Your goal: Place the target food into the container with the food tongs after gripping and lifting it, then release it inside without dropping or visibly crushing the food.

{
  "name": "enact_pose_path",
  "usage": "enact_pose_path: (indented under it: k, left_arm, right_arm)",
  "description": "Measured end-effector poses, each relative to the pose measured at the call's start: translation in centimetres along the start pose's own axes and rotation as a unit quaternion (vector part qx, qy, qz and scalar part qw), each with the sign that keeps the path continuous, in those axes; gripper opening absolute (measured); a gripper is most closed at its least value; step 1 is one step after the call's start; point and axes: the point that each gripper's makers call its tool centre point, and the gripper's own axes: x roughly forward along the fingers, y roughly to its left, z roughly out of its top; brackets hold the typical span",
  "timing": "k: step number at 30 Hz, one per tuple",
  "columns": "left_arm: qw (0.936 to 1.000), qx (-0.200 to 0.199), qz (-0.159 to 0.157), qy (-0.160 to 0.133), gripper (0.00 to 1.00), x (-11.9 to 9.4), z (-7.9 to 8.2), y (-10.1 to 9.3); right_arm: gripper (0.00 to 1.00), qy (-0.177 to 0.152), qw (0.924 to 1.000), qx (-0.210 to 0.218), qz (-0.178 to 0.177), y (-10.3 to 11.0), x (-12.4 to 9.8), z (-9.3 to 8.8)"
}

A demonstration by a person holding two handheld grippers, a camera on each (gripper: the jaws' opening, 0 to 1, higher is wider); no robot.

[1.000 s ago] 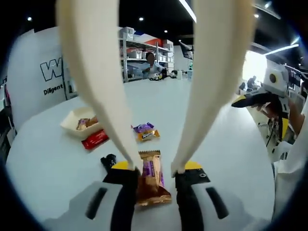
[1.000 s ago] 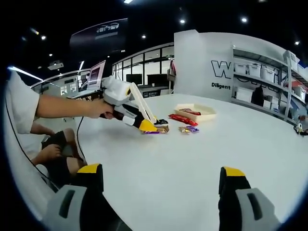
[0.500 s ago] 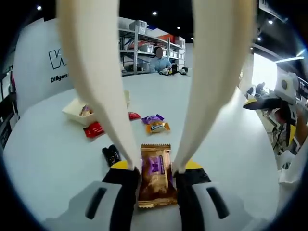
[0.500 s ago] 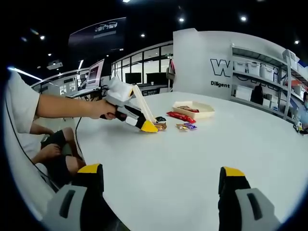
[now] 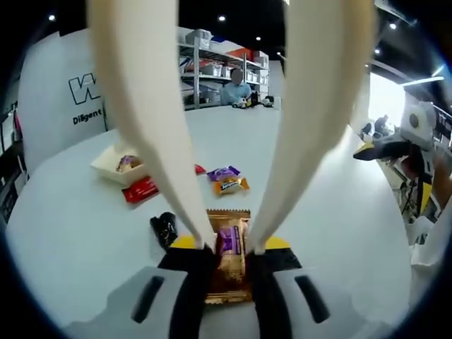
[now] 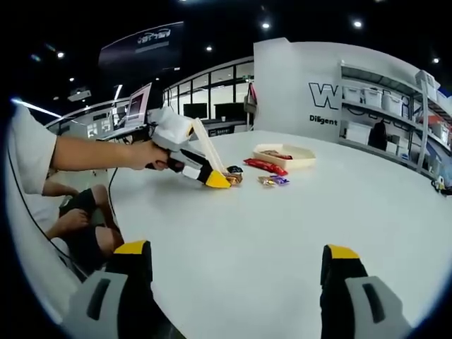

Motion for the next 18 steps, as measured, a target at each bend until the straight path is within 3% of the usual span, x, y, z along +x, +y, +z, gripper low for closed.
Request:
enact_pose_path:
  k: [9,14,18]
  left_arm:
    - [0.9999,-0.007,0.007,-0.009,0.19,0.1,0.1,0.4]
    - [0.9987,-0.049,-0.004,-0.013,0.19,-0.1,0.9,0.2]
    - [0.9981,-0.056,-0.005,-0.025,0.19,-0.3,1.9,0.7]
  right_arm:
    - [0.99,-0.001,1.0000,0.001,0.001,-0.1,-0.1,0.2]
    - [0.99,-0.001,1.0000,0.003,-0.007,-0.6,-0.2,0.2]
    - [0.99,0.000,1.0000,0.004,-0.008,-0.7,0.0,0.3]
